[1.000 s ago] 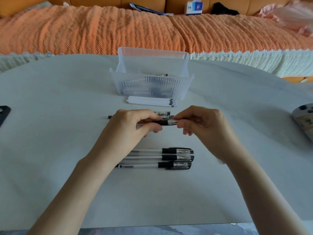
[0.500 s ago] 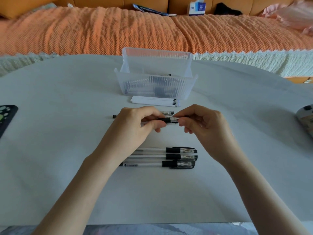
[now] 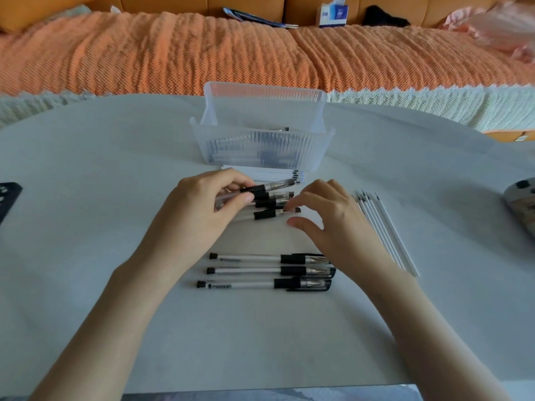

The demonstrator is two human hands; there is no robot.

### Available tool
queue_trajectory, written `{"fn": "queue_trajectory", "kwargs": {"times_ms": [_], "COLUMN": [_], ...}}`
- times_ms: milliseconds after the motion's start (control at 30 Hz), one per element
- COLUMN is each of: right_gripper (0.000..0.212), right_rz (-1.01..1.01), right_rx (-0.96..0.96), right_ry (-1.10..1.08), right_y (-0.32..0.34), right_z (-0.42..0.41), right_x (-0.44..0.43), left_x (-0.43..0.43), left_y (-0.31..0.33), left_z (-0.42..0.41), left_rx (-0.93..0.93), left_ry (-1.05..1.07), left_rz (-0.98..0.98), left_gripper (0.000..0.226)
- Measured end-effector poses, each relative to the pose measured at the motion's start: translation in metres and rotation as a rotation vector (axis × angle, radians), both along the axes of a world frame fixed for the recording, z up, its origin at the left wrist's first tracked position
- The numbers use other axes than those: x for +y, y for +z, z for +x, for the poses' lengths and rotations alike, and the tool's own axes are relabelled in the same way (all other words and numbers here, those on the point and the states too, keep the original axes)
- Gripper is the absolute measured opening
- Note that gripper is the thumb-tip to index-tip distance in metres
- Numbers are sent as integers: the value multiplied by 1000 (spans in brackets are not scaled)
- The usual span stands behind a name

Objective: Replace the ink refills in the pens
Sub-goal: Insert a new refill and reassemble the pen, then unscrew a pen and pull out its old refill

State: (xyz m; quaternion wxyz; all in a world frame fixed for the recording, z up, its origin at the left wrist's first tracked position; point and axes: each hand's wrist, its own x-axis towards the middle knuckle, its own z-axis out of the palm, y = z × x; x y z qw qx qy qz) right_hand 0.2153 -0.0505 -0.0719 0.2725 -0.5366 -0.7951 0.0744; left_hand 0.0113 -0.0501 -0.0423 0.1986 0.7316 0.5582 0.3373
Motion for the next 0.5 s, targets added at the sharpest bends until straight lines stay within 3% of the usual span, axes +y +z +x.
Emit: {"fn": "queue_trajectory", "kwargs": {"times_ms": [500], "right_gripper": [9], "right_rz": [-157], "right_rx": [-4], "right_ry": [30], "right_y": [8], "right_z": [4], "right_x": [-4], "left_x": [27], "left_y": [30], "left_z": [6], "left_rx": [-33], "left_ry": [-81], "left_rz": [46], "left_gripper": [15]}}
